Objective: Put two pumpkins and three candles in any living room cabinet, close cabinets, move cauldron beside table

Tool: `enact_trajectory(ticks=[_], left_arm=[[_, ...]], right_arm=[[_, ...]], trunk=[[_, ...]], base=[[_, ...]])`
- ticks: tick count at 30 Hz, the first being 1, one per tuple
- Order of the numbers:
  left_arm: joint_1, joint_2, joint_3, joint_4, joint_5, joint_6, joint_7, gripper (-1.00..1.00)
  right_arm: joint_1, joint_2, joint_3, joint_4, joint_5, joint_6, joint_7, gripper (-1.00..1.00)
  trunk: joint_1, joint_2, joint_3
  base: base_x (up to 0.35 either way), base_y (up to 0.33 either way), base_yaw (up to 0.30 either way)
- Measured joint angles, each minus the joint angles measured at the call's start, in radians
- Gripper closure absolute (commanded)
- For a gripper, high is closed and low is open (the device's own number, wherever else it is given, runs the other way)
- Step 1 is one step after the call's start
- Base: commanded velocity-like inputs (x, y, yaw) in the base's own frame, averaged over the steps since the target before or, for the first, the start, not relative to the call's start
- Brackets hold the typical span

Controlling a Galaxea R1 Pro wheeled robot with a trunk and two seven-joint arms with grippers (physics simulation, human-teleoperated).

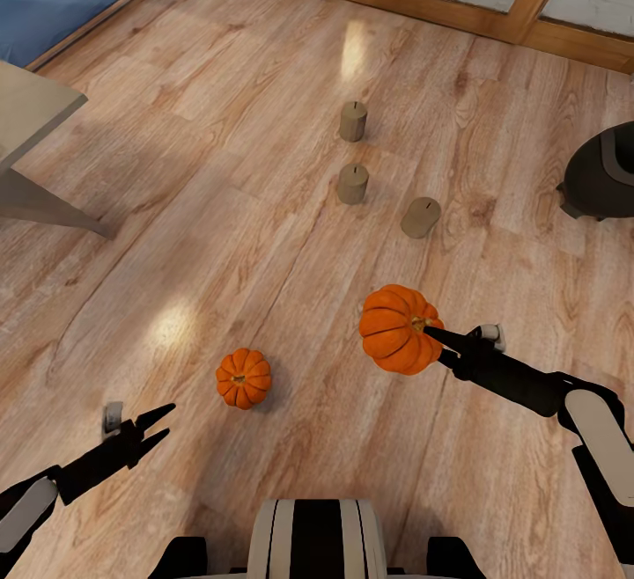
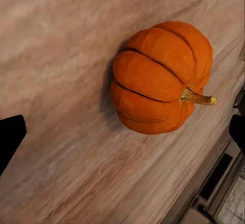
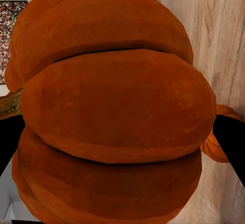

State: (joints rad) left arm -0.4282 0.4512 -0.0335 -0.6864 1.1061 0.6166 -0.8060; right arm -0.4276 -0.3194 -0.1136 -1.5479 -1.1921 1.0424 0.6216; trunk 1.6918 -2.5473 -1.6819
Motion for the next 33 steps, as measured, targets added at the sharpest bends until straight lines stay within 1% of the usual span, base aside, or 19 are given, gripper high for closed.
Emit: enact_trajectory(ticks=[3,4,7,9,12,15,19,23,29,33], left_arm=[[0.001,-0.005,-0.007,0.0,-0.002,-0.016,0.009,-1.0],[0.001,-0.007,-0.01,0.0,-0.003,-0.035,0.013,-1.0],[0.001,-0.013,-0.016,-0.005,-0.017,-0.074,0.051,-1.0],[0.0,-0.034,-0.018,-0.01,-0.035,-0.087,0.082,-1.0],[-0.001,-0.057,-0.018,-0.024,-0.043,-0.092,0.095,-1.0],[-0.001,-0.067,-0.018,-0.047,-0.046,-0.095,0.099,-1.0],[-0.001,-0.069,-0.019,-0.049,-0.046,-0.096,0.098,-1.0],[-0.001,-0.068,-0.016,-0.051,-0.046,-0.096,0.097,-1.0],[-0.001,-0.062,-0.013,-0.052,-0.045,-0.096,0.096,-1.0],[-0.001,-0.059,-0.009,-0.051,-0.044,-0.095,0.091,-1.0]], right_arm=[[0.0,0.0,0.0,0.0,0.0,0.0,0.0,1.0],[0.0,0.0,0.0,0.0,0.0,0.0,0.0,1.0],[0.0,0.0,0.0,0.0,0.0,-0.001,0.0,1.0],[0.0,0.0,0.0,0.0,0.0,-0.001,0.0,1.0],[0.0,0.0,0.0,0.0,0.0,-0.001,0.0,1.0],[0.0,0.0,0.0,0.0,0.0,-0.001,0.0,1.0],[0.0,0.0,0.0,0.0,0.0,-0.001,0.0,1.0],[0.0,0.0,0.0,0.0,0.0,-0.001,0.0,1.0],[0.0,0.001,0.001,0.0,0.001,-0.002,-0.001,1.0],[0.0,0.002,0.001,0.0,0.002,-0.003,-0.015,1.0]], trunk=[[0.0,0.0,0.0],[0.0,0.0,0.0],[0.0,0.0,0.0],[0.0,0.0,0.0],[0.0,0.0,0.0],[0.0,0.0,0.0],[0.0,0.0,0.0],[0.0,0.0,0.0],[0.0,0.0,0.0],[0.0,0.0,0.0]], base=[[0.0,0.0,0.0],[0.0,0.0,0.0],[0.0,0.0,0.0],[0.0,0.0,0.0],[0.0,0.0,0.0],[0.0,-0.028,0.0],[0.0,-0.155,0.0],[0.0,-0.031,0.0],[0.096,-0.087,0.0],[0.022,-0.021,0.0]])
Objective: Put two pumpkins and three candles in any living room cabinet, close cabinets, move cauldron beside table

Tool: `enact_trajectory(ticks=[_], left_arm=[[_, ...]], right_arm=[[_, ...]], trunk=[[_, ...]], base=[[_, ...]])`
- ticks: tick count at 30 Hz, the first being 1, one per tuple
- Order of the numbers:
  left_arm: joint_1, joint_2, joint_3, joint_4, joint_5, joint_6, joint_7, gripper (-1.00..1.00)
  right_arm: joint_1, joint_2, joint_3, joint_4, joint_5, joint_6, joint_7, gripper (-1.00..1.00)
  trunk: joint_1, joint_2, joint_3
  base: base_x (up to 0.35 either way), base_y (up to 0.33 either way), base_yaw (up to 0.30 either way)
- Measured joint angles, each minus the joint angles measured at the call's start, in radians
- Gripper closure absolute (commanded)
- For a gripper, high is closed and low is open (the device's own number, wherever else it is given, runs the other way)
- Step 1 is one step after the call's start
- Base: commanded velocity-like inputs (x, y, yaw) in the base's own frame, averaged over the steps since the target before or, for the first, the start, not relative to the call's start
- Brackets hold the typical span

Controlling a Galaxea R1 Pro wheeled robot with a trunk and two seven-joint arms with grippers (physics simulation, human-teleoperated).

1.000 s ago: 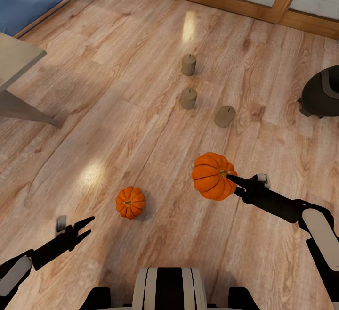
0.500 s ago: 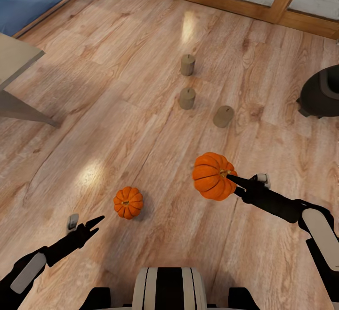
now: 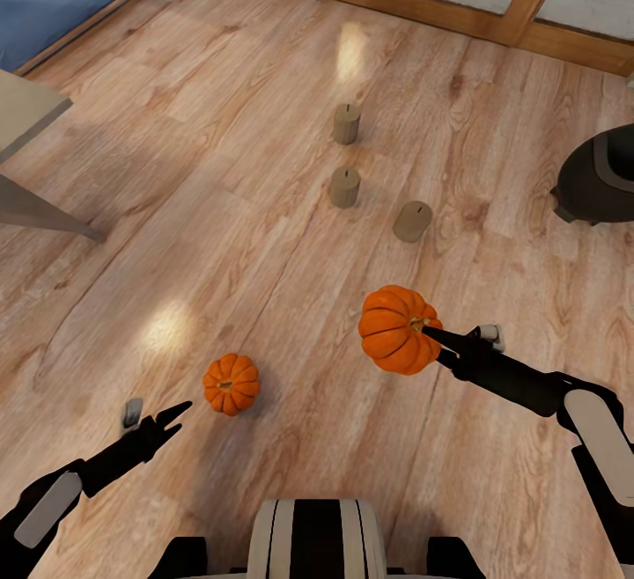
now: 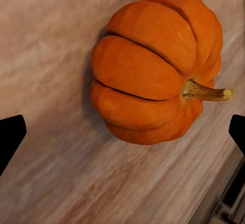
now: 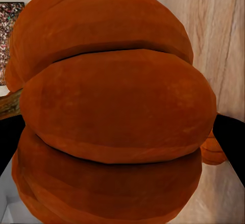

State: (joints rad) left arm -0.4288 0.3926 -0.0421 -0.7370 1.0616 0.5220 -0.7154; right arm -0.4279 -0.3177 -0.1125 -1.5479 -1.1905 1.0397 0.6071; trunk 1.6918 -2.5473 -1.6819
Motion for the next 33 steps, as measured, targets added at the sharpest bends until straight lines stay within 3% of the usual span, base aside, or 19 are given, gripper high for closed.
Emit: enact_trajectory(ticks=[27,33], left_arm=[[0.0,0.004,0.007,0.037,0.002,-0.006,0.015,-1.0],[0.0,0.001,0.02,0.049,0.002,-0.016,0.072,-1.0]], right_arm=[[0.0,0.0,0.0,0.0,0.0,0.0,-0.004,1.0],[0.0,0.0,-0.001,0.0,-0.001,0.0,-0.004,1.0]], trunk=[[0.0,0.0,0.0],[0.0,0.0,0.0]], base=[[0.006,-0.036,0.0],[0.02,-0.02,0.0]])
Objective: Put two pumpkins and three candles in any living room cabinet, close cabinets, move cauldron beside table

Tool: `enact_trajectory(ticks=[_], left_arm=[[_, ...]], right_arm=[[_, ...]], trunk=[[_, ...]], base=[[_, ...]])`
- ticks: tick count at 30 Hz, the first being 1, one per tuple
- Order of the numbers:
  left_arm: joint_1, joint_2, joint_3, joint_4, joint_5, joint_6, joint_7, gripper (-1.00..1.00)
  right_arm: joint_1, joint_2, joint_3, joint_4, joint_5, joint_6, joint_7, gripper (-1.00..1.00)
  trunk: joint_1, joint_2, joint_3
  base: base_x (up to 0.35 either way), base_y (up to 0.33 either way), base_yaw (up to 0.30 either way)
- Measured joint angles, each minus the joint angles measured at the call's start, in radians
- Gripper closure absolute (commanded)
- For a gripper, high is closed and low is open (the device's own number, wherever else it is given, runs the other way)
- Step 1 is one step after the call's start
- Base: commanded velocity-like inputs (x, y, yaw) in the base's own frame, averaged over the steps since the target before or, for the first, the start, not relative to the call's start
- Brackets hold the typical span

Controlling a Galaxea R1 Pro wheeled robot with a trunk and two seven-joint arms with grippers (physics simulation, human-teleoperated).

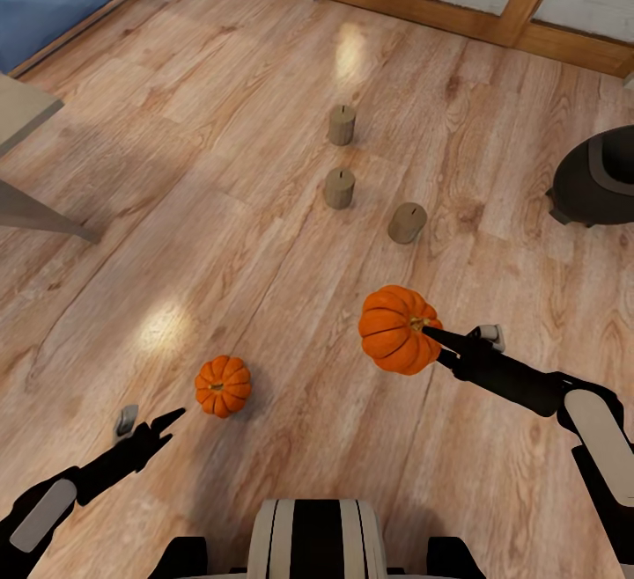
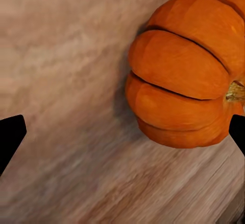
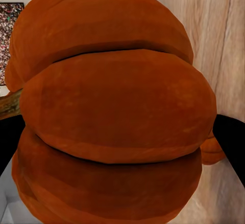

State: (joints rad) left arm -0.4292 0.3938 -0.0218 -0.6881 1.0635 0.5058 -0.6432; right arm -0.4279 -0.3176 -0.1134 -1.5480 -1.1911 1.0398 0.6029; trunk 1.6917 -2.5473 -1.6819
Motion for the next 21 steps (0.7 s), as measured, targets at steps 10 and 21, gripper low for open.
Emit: enact_trajectory(ticks=[10,21], left_arm=[[0.0,-0.001,0.001,-0.005,0.0,-0.001,0.008,-1.0],[0.0,0.001,0.001,-0.005,0.0,-0.001,0.009,-1.0]], right_arm=[[0.0,0.0,0.0,0.0,0.0,0.0,0.0,1.0],[0.0,0.0,0.0,0.0,-0.001,0.0,0.0,1.0]], trunk=[[0.0,0.0,0.0],[0.0,0.0,0.0]], base=[[0.029,-0.042,0.0],[0.047,-0.078,0.0]])
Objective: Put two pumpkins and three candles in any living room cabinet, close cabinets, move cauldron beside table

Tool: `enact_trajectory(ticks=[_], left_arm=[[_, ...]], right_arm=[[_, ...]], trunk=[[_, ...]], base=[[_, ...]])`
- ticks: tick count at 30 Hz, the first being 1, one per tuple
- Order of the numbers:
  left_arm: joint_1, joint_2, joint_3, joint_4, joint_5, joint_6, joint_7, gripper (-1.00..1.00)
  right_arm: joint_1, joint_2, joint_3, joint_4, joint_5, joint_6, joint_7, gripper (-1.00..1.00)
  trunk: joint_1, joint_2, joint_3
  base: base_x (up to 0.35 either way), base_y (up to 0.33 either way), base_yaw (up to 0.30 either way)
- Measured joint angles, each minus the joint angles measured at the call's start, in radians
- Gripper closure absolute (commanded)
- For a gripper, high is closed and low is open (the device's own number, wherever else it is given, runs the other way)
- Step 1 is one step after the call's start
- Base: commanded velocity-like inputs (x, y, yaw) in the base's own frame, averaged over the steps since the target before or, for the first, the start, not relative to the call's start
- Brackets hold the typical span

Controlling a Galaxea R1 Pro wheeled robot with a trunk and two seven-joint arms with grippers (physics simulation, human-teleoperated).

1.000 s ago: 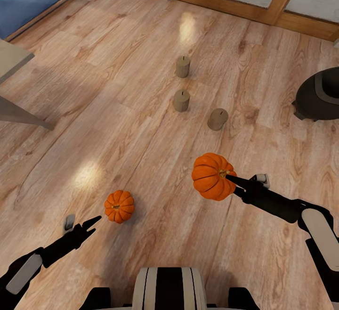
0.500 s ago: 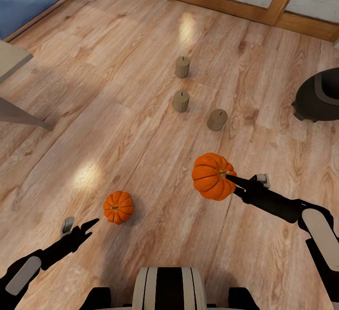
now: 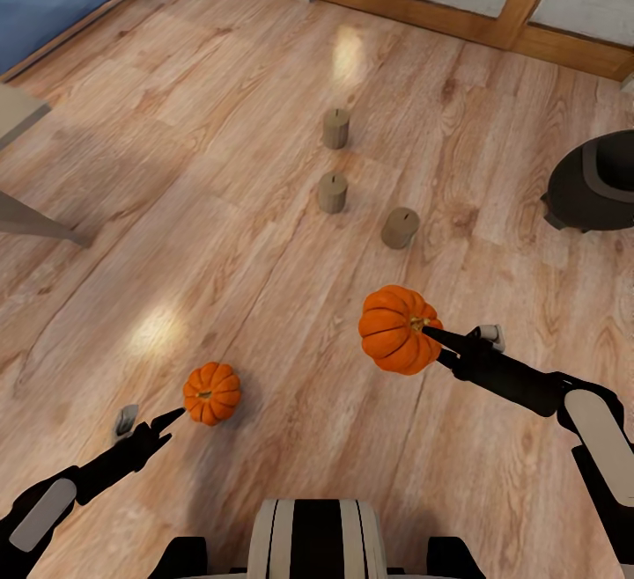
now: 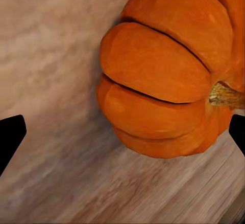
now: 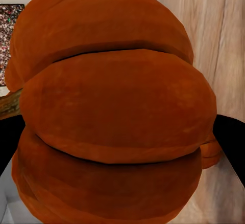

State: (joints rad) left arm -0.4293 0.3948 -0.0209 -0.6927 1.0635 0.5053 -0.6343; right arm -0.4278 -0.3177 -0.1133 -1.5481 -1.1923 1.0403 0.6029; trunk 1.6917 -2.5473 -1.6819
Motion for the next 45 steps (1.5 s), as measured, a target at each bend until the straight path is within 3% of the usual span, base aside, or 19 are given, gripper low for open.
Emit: enact_trajectory(ticks=[37,45], left_arm=[[0.0,0.002,0.003,0.007,0.005,0.0,0.002,-1.0],[0.0,0.001,0.028,0.007,0.005,-0.001,0.002,-1.0]], right_arm=[[0.0,0.0,-0.001,0.0,0.001,-0.002,0.0,1.0],[0.0,0.0,-0.001,0.0,0.006,-0.003,0.0,1.0]], trunk=[[0.0,0.0,0.0],[0.001,-0.001,-0.012]], base=[[0.044,-0.035,0.0],[0.0,0.0,0.0]])
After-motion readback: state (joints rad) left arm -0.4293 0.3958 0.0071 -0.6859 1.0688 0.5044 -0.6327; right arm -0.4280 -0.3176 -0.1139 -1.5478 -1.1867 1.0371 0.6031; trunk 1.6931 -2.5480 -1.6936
